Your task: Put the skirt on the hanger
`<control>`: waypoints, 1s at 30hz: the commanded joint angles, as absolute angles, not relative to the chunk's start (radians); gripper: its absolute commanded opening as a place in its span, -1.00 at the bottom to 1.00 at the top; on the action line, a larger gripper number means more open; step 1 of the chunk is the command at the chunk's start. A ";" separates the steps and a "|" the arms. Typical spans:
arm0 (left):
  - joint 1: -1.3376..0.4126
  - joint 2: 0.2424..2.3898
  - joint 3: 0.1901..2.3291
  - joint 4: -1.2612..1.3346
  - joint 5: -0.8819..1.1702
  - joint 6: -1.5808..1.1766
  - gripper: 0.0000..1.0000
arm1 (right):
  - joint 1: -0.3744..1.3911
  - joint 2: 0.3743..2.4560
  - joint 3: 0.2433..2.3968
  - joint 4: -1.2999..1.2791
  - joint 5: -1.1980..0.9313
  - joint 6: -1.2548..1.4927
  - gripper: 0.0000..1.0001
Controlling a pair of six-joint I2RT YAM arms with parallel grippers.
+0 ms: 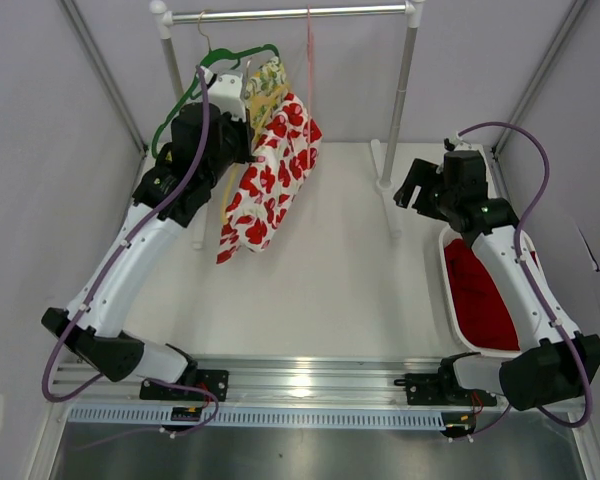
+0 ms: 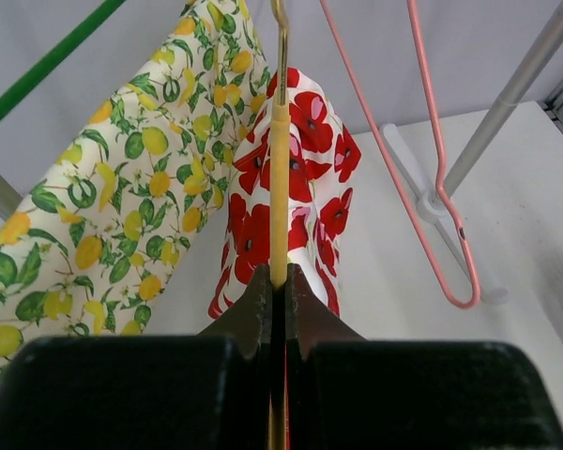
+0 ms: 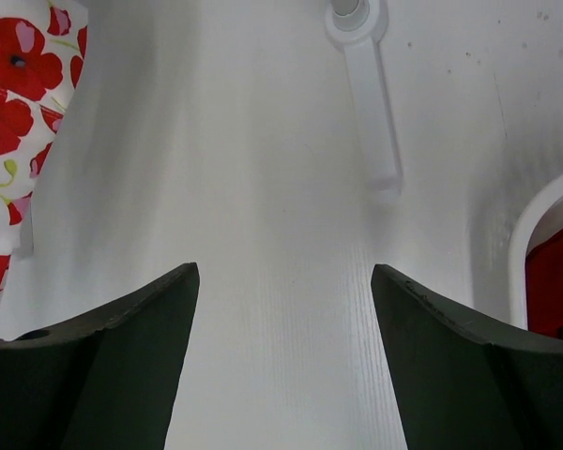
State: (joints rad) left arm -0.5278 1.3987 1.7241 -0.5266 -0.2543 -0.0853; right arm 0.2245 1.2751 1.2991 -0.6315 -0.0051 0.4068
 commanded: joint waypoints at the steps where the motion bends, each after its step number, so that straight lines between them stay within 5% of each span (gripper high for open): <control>1: -0.488 1.405 1.799 -0.387 -0.181 -0.045 -1.00 | 0.215 1.233 1.332 -0.623 -0.014 0.387 0.62; 30: -0.388 1.617 1.965 -0.170 -0.256 -0.081 -1.00 | 0.192 1.201 1.278 -0.578 -0.046 0.388 0.62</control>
State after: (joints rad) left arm -0.4023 1.6268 1.8820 -0.2943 -0.2066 -0.0498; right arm 0.1986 1.2339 1.2819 -0.6121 -0.0357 0.4057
